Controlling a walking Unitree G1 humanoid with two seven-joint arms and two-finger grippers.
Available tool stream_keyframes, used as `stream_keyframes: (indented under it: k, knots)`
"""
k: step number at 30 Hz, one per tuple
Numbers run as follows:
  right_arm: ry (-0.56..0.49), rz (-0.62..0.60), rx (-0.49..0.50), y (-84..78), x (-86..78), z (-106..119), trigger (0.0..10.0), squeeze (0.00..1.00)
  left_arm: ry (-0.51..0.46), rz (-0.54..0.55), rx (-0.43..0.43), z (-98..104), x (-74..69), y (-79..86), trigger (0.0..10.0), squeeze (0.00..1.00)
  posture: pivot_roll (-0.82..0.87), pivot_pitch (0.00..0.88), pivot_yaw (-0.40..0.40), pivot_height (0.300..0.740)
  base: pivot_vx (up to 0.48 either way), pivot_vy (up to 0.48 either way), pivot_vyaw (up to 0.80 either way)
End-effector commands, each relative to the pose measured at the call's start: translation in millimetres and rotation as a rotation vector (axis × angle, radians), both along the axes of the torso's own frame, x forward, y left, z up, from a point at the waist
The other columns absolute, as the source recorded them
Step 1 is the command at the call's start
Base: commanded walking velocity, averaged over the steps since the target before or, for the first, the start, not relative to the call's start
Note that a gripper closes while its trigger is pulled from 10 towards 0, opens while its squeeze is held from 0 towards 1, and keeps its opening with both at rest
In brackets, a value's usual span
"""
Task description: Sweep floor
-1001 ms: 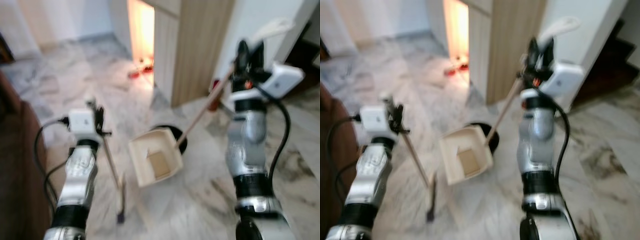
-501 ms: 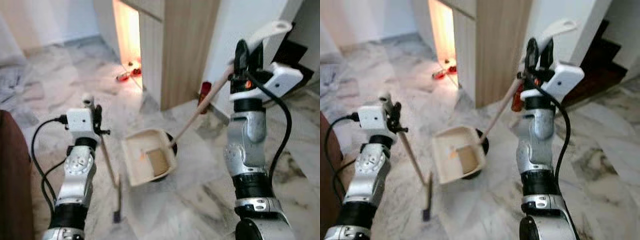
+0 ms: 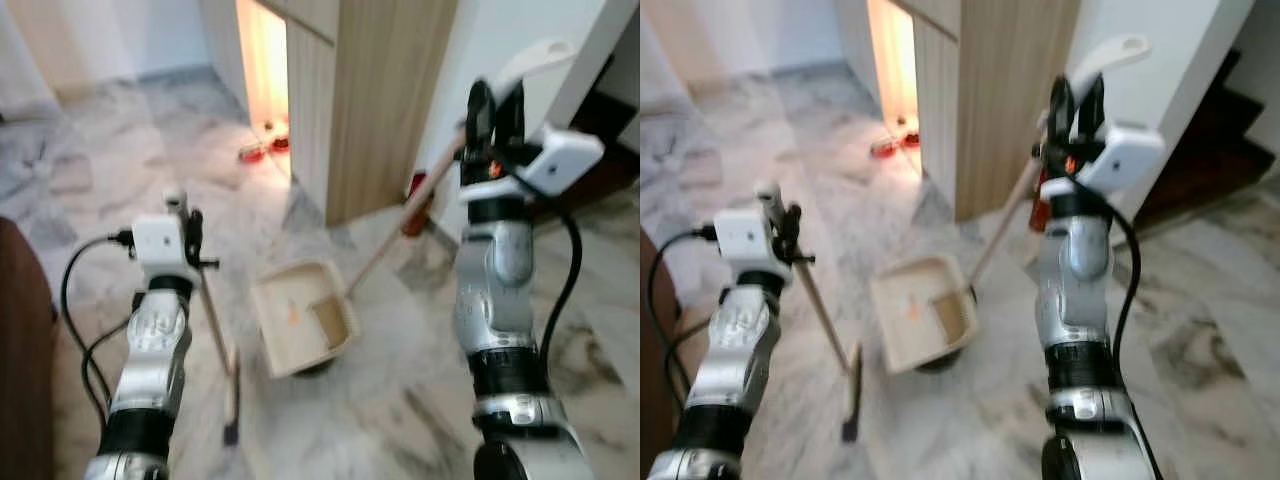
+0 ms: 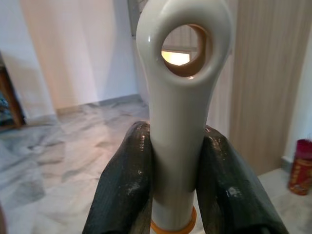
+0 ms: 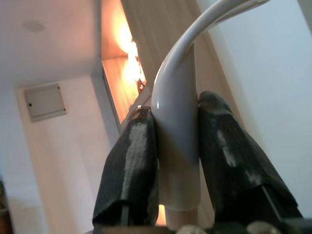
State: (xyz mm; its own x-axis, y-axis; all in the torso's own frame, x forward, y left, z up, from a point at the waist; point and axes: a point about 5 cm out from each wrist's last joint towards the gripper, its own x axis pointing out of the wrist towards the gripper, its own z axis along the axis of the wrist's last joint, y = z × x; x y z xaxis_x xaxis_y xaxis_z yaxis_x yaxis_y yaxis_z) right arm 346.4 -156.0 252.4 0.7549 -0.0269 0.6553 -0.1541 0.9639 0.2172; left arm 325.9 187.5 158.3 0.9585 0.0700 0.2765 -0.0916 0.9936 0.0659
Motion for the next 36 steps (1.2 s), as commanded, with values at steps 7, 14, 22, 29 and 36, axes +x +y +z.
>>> stream_keyframes:
  k: [7, 14, 22, 29, 36]
  knots:
    - [-0.078, -0.007, 0.019, -3.0, -4.7, 17.3, 10.0, 0.00, -0.044, -0.015, -0.006, 10.7, 1.9, -4.2, 10.0, 0.00, 0.09, 0.031, 0.013, 0.740, 0.305, 0.000, 0.00]
    - [-0.074, -0.002, 0.017, -2.6, -4.5, 17.1, 10.0, 0.00, -0.045, -0.010, -0.004, 10.8, 1.7, -3.9, 10.0, 0.00, 0.09, 0.031, 0.013, 0.740, 0.307, 0.000, 0.00]
    - [-0.076, 0.006, 0.016, -1.3, -4.9, 17.3, 10.0, 0.00, -0.045, -0.011, -0.004, 10.9, 1.9, -3.7, 10.0, 0.00, 0.09, 0.030, 0.013, 0.740, 0.306, 0.000, 0.00]
    - [-0.080, 0.014, 0.018, -0.3, -5.4, 18.1, 10.0, 0.00, -0.046, -0.008, -0.003, 11.1, 1.8, -3.0, 10.0, 0.00, 0.09, 0.031, 0.013, 0.740, 0.307, 0.000, 0.00]
    - [-0.085, 0.017, 0.016, 0.5, -6.3, 19.1, 10.0, 0.00, -0.044, -0.007, 0.000, 11.0, 1.3, -2.0, 10.0, 0.00, 0.09, 0.032, 0.013, 0.740, 0.309, 0.000, 0.00]
